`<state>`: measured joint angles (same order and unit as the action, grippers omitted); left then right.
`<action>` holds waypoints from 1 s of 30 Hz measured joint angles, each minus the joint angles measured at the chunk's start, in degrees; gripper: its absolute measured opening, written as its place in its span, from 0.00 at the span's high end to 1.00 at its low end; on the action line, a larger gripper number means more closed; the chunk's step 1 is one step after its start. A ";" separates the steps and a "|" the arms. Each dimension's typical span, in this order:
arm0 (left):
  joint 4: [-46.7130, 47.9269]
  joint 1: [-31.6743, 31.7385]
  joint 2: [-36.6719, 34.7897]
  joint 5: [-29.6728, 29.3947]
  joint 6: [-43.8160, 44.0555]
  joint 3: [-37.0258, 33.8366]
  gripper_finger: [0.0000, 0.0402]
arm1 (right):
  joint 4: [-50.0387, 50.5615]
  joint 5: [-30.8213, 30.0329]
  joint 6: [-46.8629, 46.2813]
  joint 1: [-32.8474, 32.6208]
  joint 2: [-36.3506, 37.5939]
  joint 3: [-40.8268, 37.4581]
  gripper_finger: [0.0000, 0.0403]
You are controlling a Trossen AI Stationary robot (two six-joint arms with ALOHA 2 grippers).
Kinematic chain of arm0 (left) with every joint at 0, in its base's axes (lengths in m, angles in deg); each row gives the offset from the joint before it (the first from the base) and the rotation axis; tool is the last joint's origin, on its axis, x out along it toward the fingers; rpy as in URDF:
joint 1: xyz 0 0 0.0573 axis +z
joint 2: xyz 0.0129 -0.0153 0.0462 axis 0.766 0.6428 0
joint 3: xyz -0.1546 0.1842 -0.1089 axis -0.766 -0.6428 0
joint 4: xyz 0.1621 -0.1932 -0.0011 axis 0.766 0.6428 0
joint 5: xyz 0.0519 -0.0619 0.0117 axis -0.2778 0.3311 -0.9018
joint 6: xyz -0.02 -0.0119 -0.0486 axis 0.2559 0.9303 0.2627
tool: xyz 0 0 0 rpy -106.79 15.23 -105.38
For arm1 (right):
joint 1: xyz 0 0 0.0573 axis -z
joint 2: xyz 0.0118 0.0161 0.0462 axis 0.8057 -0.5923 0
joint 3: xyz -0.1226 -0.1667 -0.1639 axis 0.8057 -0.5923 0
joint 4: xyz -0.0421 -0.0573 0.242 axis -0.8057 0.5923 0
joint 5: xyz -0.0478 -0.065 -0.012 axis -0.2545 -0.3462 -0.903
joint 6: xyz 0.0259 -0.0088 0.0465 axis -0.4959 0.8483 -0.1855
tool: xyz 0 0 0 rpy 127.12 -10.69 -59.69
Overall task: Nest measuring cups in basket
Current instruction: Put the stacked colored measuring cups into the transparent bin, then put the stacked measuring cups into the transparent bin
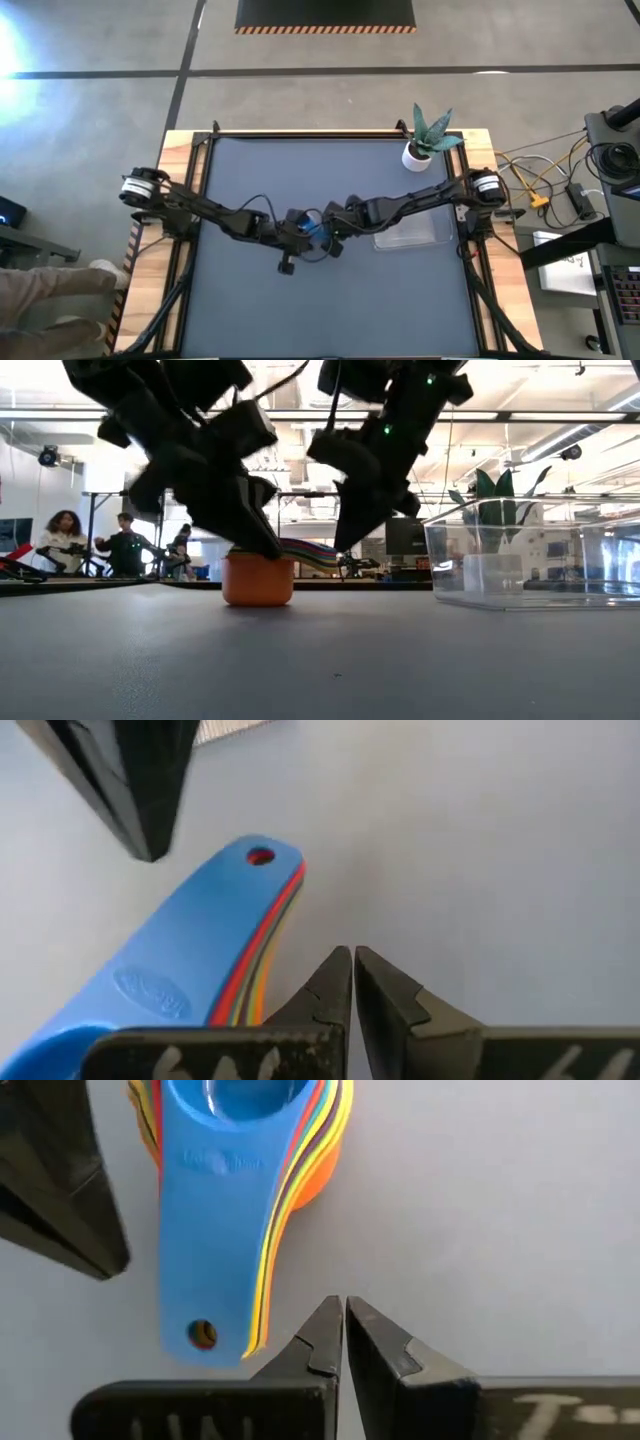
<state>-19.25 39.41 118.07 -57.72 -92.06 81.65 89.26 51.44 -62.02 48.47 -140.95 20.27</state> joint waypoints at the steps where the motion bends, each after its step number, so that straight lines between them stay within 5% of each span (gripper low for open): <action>1: 0.75 -0.15 -0.97 0.58 0.62 0.00 1.00 | -0.06 -0.10 0.01 0.01 0.61 0.00 0.98; 12: 5.85 -3.18 -22.50 0.89 -0.37 -0.26 1.00 | -2.42 0.66 3.20 0.28 8.20 0.78 0.90; 21: 5.33 -3.08 -39.51 -5.70 -4.15 -0.28 1.00 | 0.39 3.22 9.60 -2.48 3.84 8.82 0.52; 30: -2.69 -3.08 -47.16 -6.35 -5.35 -7.17 1.00 | 9.71 2.50 5.98 -2.12 -2.98 15.51 0.19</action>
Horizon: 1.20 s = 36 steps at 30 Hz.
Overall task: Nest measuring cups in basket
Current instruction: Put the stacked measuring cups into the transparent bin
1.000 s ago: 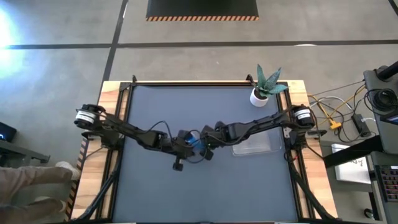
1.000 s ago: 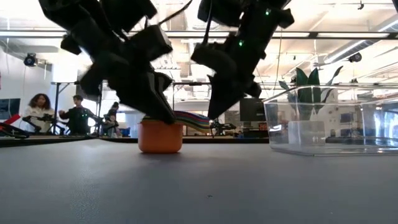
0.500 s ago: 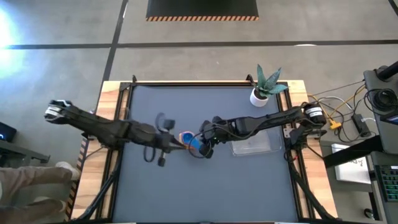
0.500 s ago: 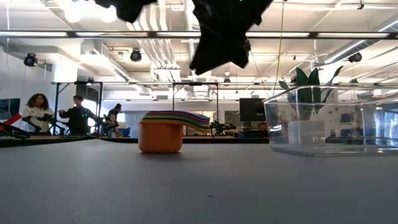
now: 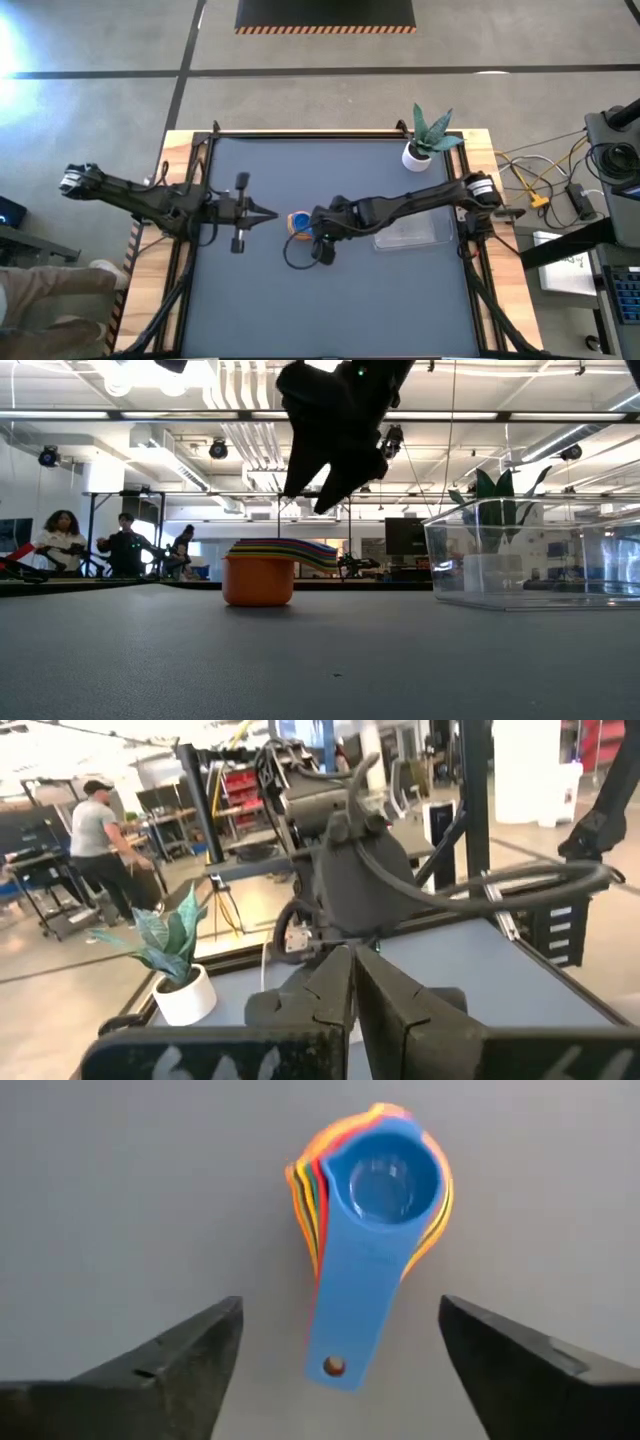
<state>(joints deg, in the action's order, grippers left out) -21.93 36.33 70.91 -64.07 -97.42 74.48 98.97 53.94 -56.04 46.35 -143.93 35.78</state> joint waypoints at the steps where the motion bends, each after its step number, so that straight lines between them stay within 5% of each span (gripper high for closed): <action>1: -1.43 0.00 -0.66 0.00 0.06 -1.45 1.00 | 0.72 0.02 -0.10 0.06 -0.73 0.43 0.16; 6: -7.06 0.00 -4.18 -2.08 -0.02 -6.28 1.00 | 1.07 0.44 -3.39 1.00 -2.89 0.91 0.09; 22: -7.06 0.07 -7.83 -3.17 -0.02 -8.92 1.00 | 3.46 1.87 0.50 2.89 -15.63 9.22 0.10; 27: -6.97 0.07 -7.32 -4.65 -0.02 -8.92 1.00 | 8.86 2.08 0.80 3.00 -18.78 13.87 0.21; 36: -6.64 0.07 -6.79 -6.58 -0.02 -8.92 1.00 | 12.58 1.97 0.94 3.06 -19.82 17.09 0.57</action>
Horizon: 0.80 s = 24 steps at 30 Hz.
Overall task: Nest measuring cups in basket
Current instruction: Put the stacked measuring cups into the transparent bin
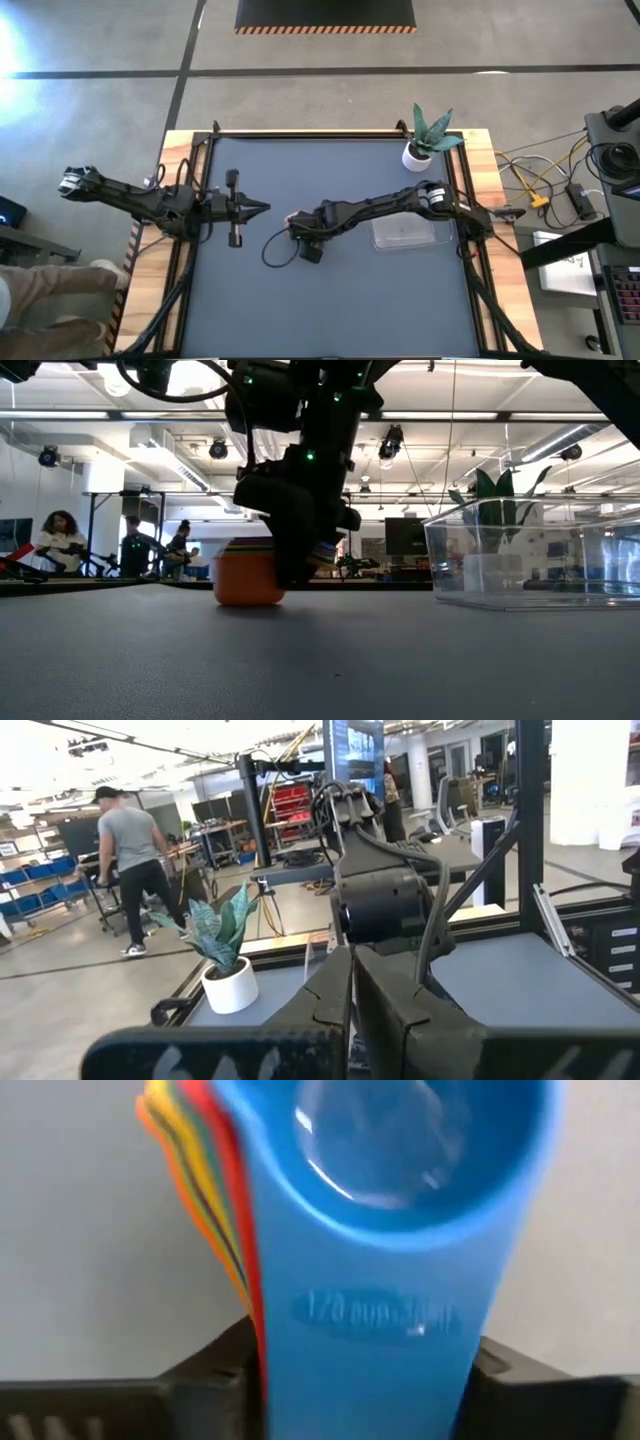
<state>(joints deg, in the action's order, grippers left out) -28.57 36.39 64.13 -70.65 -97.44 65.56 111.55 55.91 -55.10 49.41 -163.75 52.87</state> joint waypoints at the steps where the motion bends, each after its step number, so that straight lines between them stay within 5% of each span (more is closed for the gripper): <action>1: 0.01 0.00 0.00 0.00 0.00 0.00 1.00 | 0.24 0.00 0.21 -0.02 0.00 0.27 0.61; 4: 0.01 0.00 0.02 -0.01 0.00 0.00 1.00 | 0.31 0.12 2.52 -0.02 0.05 0.63 0.68; 24: -0.01 0.00 0.21 0.00 0.00 0.00 1.00 | 0.88 1.02 3.63 -0.07 0.11 -1.54 0.69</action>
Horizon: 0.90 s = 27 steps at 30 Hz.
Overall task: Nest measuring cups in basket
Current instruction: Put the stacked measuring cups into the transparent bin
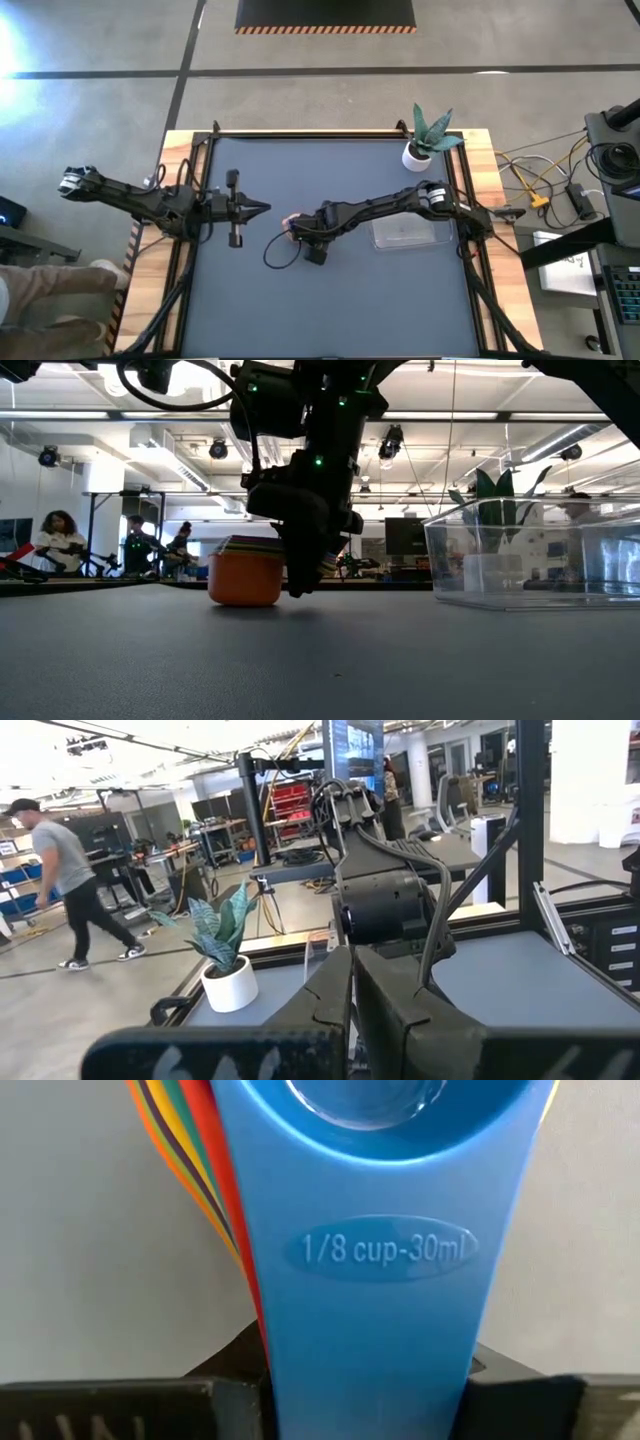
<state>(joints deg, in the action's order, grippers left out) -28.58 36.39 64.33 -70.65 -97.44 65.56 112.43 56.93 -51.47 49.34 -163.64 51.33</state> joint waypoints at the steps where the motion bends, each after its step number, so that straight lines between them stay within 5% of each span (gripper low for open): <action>1: 0.00 0.00 0.07 0.00 0.00 0.00 1.00 | 0.01 -0.01 0.00 0.00 0.00 0.00 0.69; 27: 0.14 0.00 0.14 0.00 -0.02 0.00 1.00 | 5.66 -6.00 -0.11 -2.86 7.51 -0.20 0.70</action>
<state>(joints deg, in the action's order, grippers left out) -28.44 36.39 64.48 -70.65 -97.46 65.56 118.09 50.93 -51.58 46.49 -156.13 51.12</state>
